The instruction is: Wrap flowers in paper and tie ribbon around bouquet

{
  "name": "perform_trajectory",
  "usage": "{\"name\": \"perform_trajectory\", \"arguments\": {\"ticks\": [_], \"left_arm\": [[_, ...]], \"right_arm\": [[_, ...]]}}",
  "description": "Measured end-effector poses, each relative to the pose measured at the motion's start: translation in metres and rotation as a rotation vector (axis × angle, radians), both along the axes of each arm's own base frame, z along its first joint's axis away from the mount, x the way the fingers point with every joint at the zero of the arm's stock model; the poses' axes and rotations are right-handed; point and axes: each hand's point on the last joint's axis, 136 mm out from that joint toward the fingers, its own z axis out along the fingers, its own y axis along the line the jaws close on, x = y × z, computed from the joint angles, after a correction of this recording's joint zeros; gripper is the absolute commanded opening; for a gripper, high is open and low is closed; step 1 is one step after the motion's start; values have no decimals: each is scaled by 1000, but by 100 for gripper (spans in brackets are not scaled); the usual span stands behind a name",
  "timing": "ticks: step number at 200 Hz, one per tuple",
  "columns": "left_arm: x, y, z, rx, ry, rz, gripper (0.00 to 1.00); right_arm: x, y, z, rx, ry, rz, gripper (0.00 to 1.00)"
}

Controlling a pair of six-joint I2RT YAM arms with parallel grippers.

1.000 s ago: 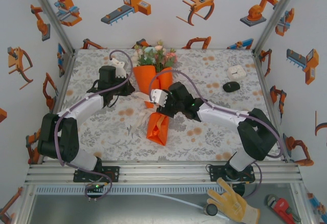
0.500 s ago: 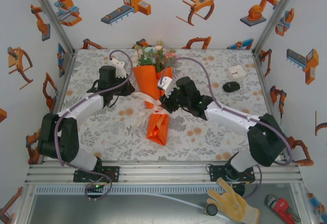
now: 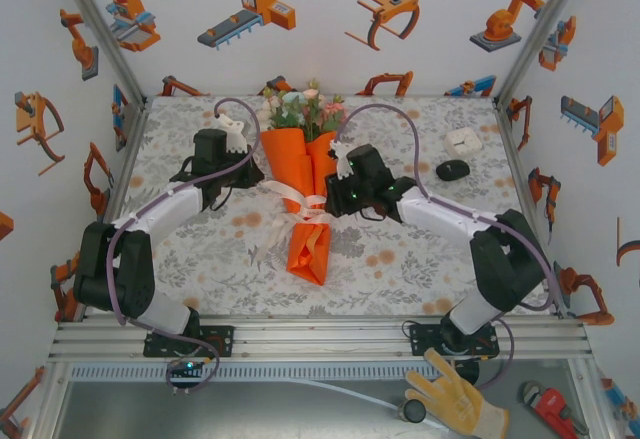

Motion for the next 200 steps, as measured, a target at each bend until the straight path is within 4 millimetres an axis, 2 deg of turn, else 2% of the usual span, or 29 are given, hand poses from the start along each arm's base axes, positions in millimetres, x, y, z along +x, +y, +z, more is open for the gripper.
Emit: {"name": "perform_trajectory", "arguments": {"ticks": [29, 62, 107, 113, 125, 159, 200], "left_arm": [[0, 0, 0, 0, 0, 0, 0], [0, 0, 0, 0, 0, 0, 0], [0, 0, 0, 0, 0, 0, 0], [0, 0, 0, 0, 0, 0, 0], [0, 0, 0, 0, 0, 0, 0], [0, 0, 0, 0, 0, 0, 0], [0, 0, 0, 0, 0, 0, 0]], "right_arm": [[1, 1, -14, -15, 58, -5, 35], [1, 10, -13, 14, 86, 16, 32], [-8, 18, -19, 43, 136, 62, 34], [-9, 19, -19, 46, 141, 66, 31], [-9, 19, -20, 47, 143, 71, 20], [-9, 19, -20, 43, 137, 72, 1], [-9, 19, -7, -2, 25, 135, 0]]}}
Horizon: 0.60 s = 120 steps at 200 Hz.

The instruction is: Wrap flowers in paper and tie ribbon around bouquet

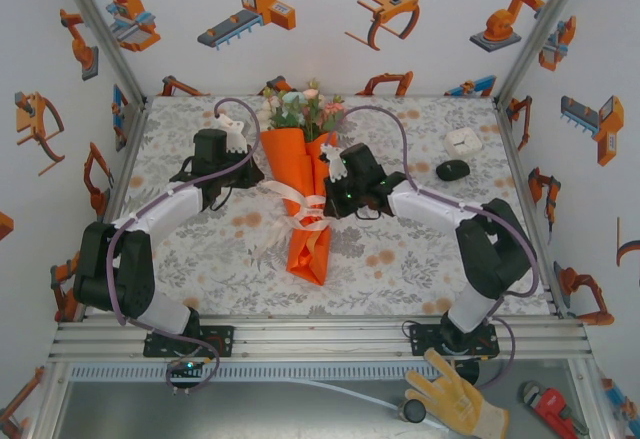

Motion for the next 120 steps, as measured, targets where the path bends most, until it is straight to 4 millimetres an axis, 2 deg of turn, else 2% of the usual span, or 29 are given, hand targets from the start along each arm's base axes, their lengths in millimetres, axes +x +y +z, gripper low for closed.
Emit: {"name": "perform_trajectory", "arguments": {"ticks": [29, 49, 72, 106, 120], "left_arm": [[0, 0, 0, 0, 0, 0, 0], [0, 0, 0, 0, 0, -1, 0], [0, 0, 0, 0, 0, -1, 0], [0, 0, 0, 0, 0, -1, 0], [0, 0, 0, 0, 0, -1, 0]], "right_arm": [[-7, 11, 17, -69, -211, 129, 0], [-8, 17, 17, -126, -336, 199, 0], [-2, 15, 5, -220, -442, 233, 0], [1, 16, -19, -335, -552, 275, 9], [-1, 16, -23, -354, -579, 288, 14]]}}
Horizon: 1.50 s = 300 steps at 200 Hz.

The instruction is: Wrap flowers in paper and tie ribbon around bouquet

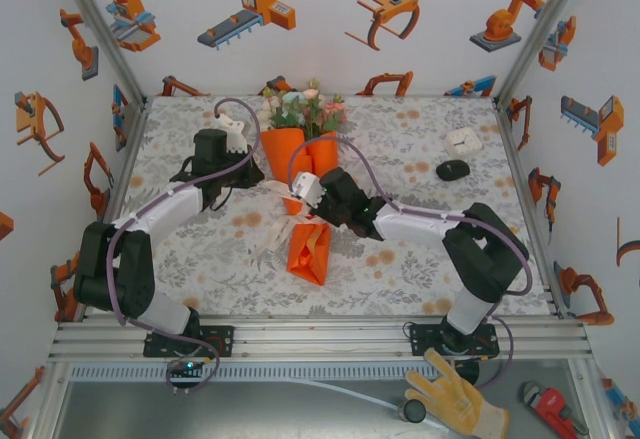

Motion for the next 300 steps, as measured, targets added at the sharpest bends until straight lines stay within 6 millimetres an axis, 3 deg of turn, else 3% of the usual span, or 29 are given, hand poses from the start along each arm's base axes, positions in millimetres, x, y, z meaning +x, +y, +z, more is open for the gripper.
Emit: {"name": "perform_trajectory", "arguments": {"ticks": [36, 45, 58, 139, 181, 255, 300], "left_arm": [[0, 0, 0, 0, 0, 0, 0], [0, 0, 0, 0, 0, 0, 0], [0, 0, 0, 0, 1, 0, 0], [0, 0, 0, 0, 1, 0, 0], [0, 0, 0, 0, 1, 0, 0], [0, 0, 0, 0, 1, 0, 0], [0, 0, 0, 0, 1, 0, 0]], "right_arm": [[1, 0, 1, 4, -47, 0, 27], [1, -2, 2, 6, -55, -8, 37], [1, -6, 2, 4, -63, -22, 43], [3, -14, 12, 30, -54, -92, 40], [-1, -11, 40, 127, -47, -90, 50], [18, -32, 32, 219, 79, -89, 51], [18, -37, 39, 386, 238, -49, 62]]}}
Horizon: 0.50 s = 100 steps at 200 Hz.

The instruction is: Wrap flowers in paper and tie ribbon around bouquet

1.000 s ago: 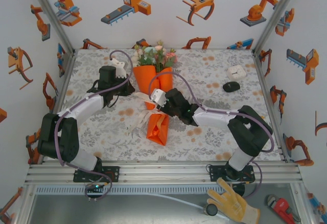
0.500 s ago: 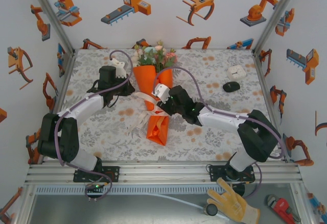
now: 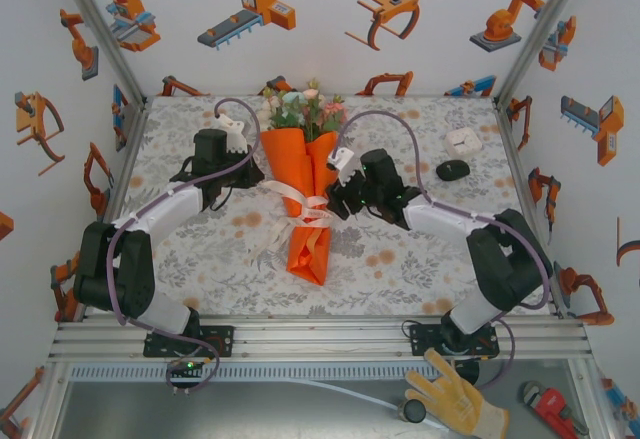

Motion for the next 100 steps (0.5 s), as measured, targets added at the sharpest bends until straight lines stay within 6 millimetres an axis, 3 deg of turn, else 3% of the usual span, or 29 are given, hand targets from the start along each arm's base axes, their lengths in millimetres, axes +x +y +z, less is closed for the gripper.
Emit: {"name": "perform_trajectory", "arguments": {"ticks": [10, 24, 60, 100], "left_arm": [[0, 0, 0, 0, 0, 0, 0], [0, 0, 0, 0, 0, 0, 0], [0, 0, 0, 0, 0, 0, 0], [0, 0, 0, 0, 0, 0, 0]], "right_arm": [[-1, -1, -1, 21, 28, 13, 69], [-6, 2, -6, 39, 66, 47, 70], [-12, 13, -24, 29, 164, 125, 66], [-4, 18, -28, 0, 167, 158, 61]]}}
